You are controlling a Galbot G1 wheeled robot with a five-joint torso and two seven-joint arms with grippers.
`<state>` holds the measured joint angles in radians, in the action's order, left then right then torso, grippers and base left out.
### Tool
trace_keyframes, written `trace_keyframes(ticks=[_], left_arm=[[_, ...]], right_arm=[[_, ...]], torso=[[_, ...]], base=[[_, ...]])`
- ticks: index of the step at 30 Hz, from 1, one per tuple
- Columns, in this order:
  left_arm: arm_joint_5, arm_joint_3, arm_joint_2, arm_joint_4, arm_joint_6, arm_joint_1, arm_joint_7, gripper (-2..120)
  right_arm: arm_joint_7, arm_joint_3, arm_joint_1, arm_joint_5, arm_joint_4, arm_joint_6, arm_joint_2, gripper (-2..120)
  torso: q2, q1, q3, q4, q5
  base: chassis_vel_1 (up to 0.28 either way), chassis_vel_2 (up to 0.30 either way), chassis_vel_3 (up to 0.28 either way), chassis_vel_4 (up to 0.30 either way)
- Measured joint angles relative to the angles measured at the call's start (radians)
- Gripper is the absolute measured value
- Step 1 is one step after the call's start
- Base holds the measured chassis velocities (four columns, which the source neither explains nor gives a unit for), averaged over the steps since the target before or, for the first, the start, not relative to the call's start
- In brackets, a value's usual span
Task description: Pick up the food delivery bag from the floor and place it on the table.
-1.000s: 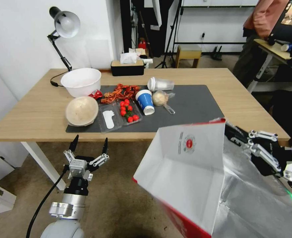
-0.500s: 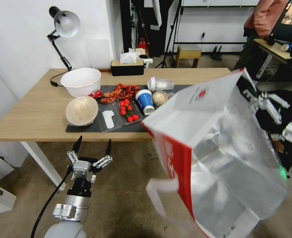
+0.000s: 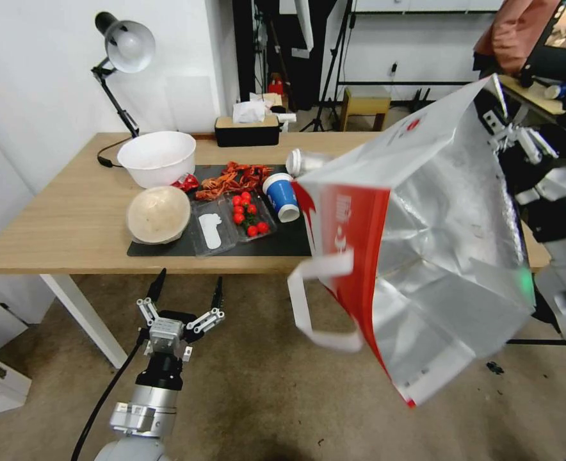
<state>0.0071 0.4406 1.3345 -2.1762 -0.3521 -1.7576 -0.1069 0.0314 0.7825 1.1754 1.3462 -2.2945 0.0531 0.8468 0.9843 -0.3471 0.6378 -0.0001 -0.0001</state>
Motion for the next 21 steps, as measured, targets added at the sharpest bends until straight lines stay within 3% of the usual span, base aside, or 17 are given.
trace_keyframes(ticks=[9, 21], left_arm=[[0.016, 0.003, 0.009, 0.003, 0.0, -0.014, 0.0, 100], [0.02, 0.002, 0.009, 0.01, 0.0, -0.011, -0.001, 100]], right_arm=[[0.058, -0.085, -0.119, 0.008, 0.125, -0.027, 0.068, 0], [0.088, -0.043, -0.128, 0.001, 0.198, -0.039, 0.022, 0]], torso=[[0.0, 0.0, 0.0, 0.0002, 0.0001], [-0.001, 0.0, 0.0, 0.0, 0.0]], base=[[0.0, 0.0, 0.0, 0.0], [0.0, 0.0, 0.0, 0.0]])
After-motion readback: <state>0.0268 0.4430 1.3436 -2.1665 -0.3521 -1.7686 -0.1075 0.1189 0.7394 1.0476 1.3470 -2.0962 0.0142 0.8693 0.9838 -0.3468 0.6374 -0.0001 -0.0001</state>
